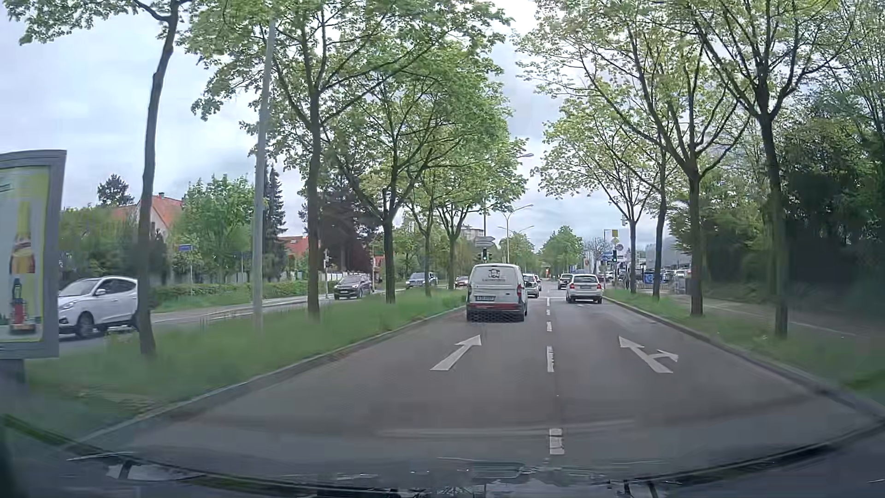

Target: Follow the waypoints while adhering to traffic rules and regulations

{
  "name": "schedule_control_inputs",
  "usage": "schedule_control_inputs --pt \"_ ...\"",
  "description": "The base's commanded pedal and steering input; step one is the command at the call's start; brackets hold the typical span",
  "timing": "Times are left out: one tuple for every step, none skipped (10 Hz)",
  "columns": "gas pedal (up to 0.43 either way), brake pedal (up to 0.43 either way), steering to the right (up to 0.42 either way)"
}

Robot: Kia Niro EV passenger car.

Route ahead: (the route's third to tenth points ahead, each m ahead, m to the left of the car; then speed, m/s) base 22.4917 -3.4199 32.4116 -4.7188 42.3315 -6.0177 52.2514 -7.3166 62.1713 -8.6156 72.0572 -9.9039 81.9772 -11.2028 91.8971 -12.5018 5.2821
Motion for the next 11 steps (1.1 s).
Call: schedule_control_inputs --pt "0.169 0.000 0.009" --pt "0.197 0.000 0.014" --pt "0.197 0.000 0.018" --pt "0.197 0.000 0.019" --pt "0.197 0.000 0.019" --pt "0.197 0.000 0.020" --pt "0.197 0.000 0.026" --pt "0.197 0.000 0.031" --pt "0.197 0.000 0.032" --pt "0.197 0.000 0.032" --pt "0.209 0.000 0.033"
